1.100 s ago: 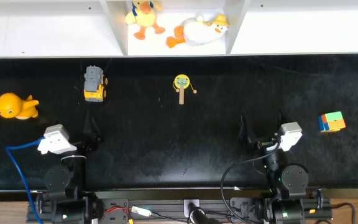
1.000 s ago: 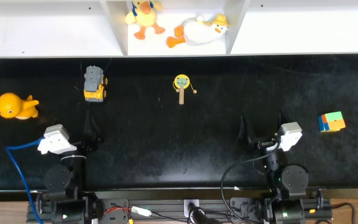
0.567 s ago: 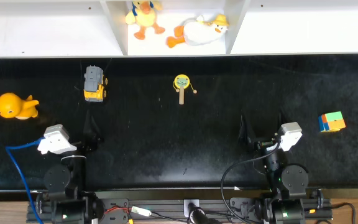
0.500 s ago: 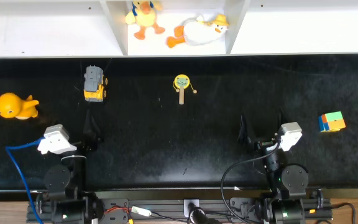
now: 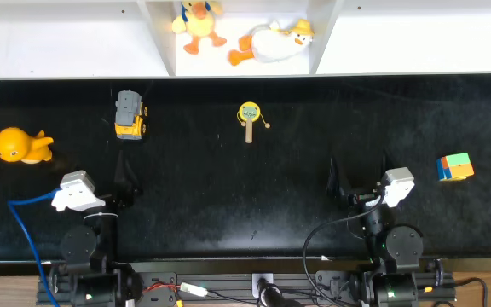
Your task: Store Toys
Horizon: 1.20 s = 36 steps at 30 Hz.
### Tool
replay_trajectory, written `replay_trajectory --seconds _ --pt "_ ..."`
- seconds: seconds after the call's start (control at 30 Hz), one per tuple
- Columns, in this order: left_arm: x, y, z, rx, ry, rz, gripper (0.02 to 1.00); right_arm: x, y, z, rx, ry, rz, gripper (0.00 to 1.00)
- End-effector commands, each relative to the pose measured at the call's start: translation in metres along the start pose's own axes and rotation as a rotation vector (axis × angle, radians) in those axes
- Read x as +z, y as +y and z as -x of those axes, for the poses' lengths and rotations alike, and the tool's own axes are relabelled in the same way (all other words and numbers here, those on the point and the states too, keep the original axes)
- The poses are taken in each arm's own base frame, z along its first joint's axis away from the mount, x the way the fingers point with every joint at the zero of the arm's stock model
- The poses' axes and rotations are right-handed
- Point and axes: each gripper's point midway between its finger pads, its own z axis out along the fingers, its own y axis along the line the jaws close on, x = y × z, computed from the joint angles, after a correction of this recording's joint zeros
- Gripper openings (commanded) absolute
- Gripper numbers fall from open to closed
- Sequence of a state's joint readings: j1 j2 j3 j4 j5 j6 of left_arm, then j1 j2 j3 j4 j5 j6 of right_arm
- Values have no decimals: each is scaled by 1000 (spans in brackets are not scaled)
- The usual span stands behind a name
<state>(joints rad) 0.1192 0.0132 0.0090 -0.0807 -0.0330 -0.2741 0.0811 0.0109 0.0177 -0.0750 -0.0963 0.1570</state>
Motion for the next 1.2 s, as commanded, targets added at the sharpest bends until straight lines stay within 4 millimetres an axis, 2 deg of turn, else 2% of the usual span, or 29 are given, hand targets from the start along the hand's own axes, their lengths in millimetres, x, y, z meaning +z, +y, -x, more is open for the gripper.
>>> replay_trajectory --seconds 0.03,0.57,0.63,0.83,0.9,1.0,1.1,1.2 --pt "-1 -4 0 16 0 -19 996 0 0 -4 4 1 0 996" --pt "-1 -3 0 16 -2 -17 998 0 0 -4 4 1 0 993" --pt "-1 -2 5 14 -23 -6 998 0 0 -4 4 1 0 996" --pt "-5 -22 20 39 -46 -104 1000 0 0 -4 4 1 0 996" --pt "-12 -22 36 38 -40 -79 1000 0 0 -4 4 1 0 996" --pt "-31 -7 75 74 -36 68 1000 0 -1 -4 4 2 0 996" --pt "-55 4 129 141 -43 214 996 0 0 -4 4 1 0 996" --pt "-69 3 179 177 -22 295 998 0 0 -4 4 1 0 993"
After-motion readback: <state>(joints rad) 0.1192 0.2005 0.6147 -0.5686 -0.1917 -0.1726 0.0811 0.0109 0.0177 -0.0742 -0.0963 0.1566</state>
